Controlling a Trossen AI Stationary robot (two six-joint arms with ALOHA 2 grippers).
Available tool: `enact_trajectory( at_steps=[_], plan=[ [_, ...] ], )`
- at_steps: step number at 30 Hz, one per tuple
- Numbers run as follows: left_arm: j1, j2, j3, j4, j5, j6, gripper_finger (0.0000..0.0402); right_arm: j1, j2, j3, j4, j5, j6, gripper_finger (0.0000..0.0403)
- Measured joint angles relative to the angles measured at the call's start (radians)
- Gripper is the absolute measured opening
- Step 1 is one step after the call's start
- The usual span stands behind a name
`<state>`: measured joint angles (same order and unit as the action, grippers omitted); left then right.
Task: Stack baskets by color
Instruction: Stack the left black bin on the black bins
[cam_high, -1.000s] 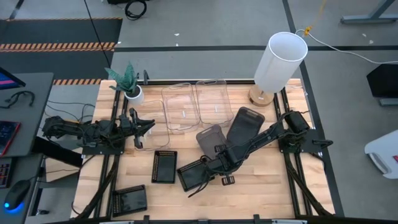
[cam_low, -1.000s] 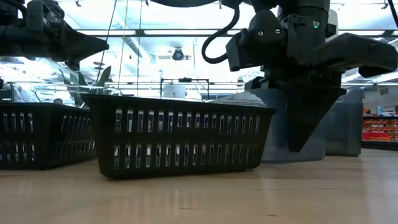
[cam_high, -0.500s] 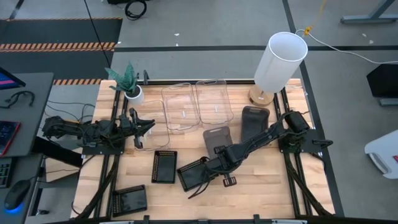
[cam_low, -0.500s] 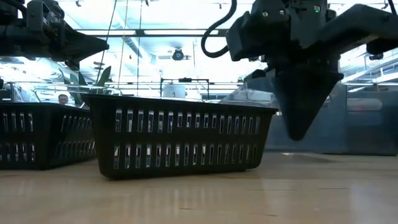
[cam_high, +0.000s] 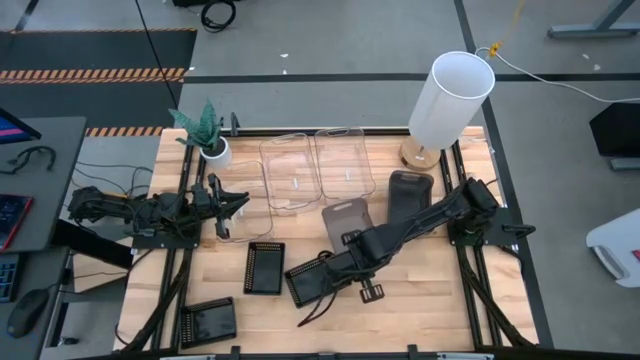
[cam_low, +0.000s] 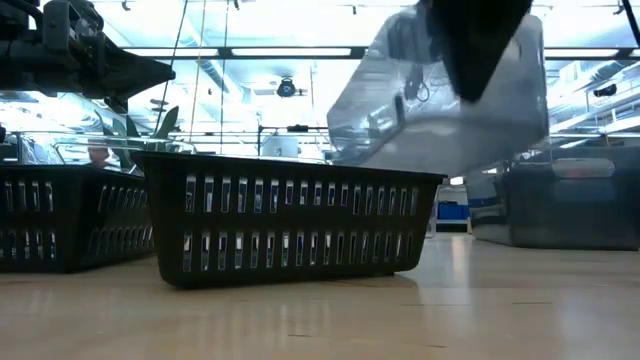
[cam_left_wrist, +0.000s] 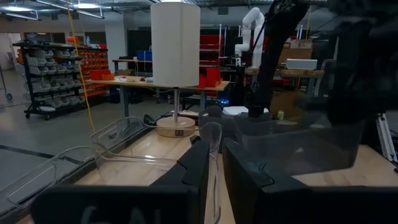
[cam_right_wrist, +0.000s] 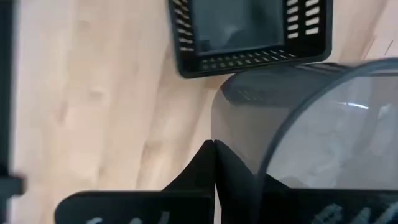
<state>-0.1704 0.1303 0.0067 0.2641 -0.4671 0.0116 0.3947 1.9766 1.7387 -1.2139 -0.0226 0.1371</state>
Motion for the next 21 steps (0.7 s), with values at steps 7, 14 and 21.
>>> enact_trajectory(
  at_steps=[7, 14, 21],
  plan=[
    [0.0, 0.0, 0.0, 0.0, 0.0, 0.0, 0.0056, 0.01, -0.019, 0.109, -0.124, 0.059, -0.014, 0.0006],
    [0.0, 0.0, 0.0, 0.0, 0.0, 0.0, 0.0056, 0.011, -0.127, 0.109, -0.187, 0.113, 0.038, 0.0005],
    [0.0, 0.0, 0.0, 0.0, 0.0, 0.0, 0.0054, 0.011, -0.274, -0.017, -0.202, 0.137, 0.135, 0.0005]
  ],
)
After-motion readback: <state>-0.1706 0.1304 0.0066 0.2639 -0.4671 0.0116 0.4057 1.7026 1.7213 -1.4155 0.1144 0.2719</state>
